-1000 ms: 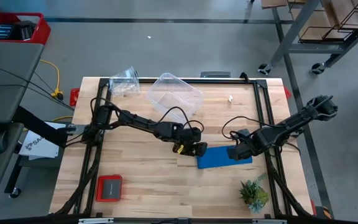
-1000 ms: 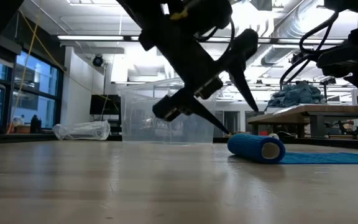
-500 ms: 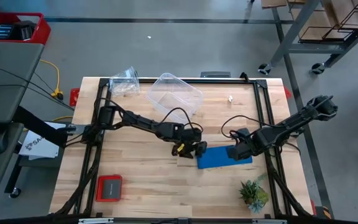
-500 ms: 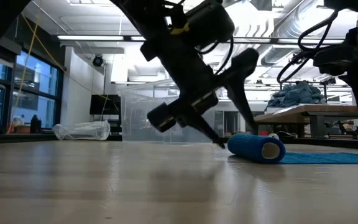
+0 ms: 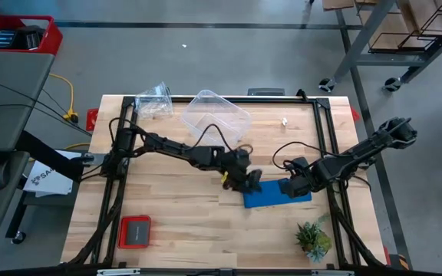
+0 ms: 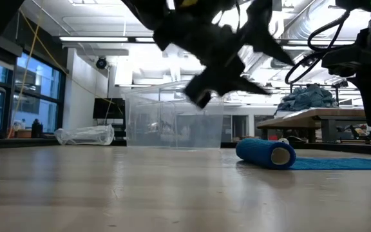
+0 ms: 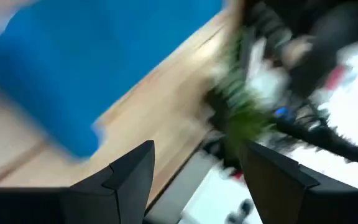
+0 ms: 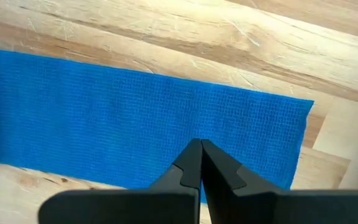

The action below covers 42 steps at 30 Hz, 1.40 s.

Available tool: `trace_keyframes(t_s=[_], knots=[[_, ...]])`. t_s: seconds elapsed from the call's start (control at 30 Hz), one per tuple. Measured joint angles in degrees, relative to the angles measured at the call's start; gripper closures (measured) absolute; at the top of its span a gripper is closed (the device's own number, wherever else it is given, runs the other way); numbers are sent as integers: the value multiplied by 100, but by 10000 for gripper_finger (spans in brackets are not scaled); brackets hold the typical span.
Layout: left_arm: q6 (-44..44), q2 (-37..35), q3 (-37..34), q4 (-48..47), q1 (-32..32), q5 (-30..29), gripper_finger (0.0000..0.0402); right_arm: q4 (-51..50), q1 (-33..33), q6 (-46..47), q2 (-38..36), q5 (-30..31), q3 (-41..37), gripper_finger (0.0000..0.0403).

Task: Roll bandage
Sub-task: Roll the blue bandage

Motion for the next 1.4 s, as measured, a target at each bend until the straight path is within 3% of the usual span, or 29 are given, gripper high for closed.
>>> trace_keyframes(t_s=[0.1,0.37,0.67,0.93,1.23,1.4], knots=[[-285,154,1,141,132,-286,174,-3,-2,-2,0,-5,0,403],[-940,571,-5,825,106,-188,202,-36,-1,0,2,-20,0,403],[-894,608,-7,514,-93,-173,216,38,-13,1,2,-93,0,403],[-432,595,-1,-455,-77,-302,216,121,-13,2,1,-181,0,403],[-353,590,2,-502,-77,-284,216,435,-13,43,2,-192,0,403],[-414,614,-18,-14,-64,-299,216,508,-13,39,2,-116,0,403]])
